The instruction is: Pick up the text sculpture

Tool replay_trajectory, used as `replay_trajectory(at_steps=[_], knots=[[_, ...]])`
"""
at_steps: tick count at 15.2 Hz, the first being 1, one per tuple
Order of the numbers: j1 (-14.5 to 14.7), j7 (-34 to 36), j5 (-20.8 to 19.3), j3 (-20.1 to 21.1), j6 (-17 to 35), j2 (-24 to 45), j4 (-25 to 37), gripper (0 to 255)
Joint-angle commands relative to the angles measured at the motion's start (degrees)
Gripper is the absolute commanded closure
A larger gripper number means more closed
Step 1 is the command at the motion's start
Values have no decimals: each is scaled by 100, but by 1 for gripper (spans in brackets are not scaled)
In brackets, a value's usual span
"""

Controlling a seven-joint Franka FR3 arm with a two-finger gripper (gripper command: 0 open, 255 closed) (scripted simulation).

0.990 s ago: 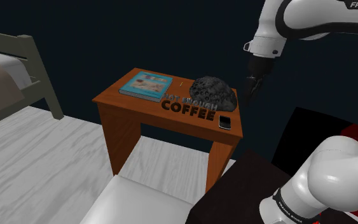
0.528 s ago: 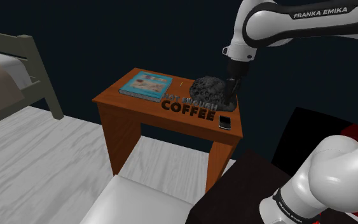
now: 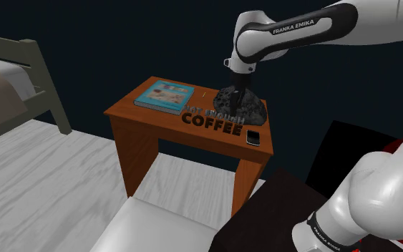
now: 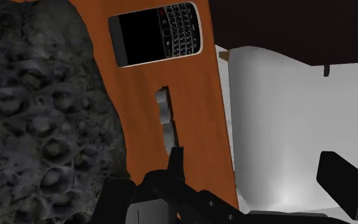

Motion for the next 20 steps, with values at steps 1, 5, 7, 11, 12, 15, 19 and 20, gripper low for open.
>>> replay_trajectory(at_steps=[1, 5, 7, 11, 12, 15, 19, 20], knots=[[21, -253, -10, -23, 119, 473, 367, 0], [69, -645, -6, 12, 308, 1362, 1091, 0], [86, -826, -9, 44, 364, 1804, 1492, 0], [85, -896, -4, 65, 590, 2070, 1538, 0], [84, -896, -1, 66, 660, 2100, 1498, 0], [81, -897, 9, 68, 868, 2197, 1385, 0], [76, -902, 13, 67, 903, 2228, 1382, 255], [75, -904, 13, 66, 901, 2231, 1386, 255]])
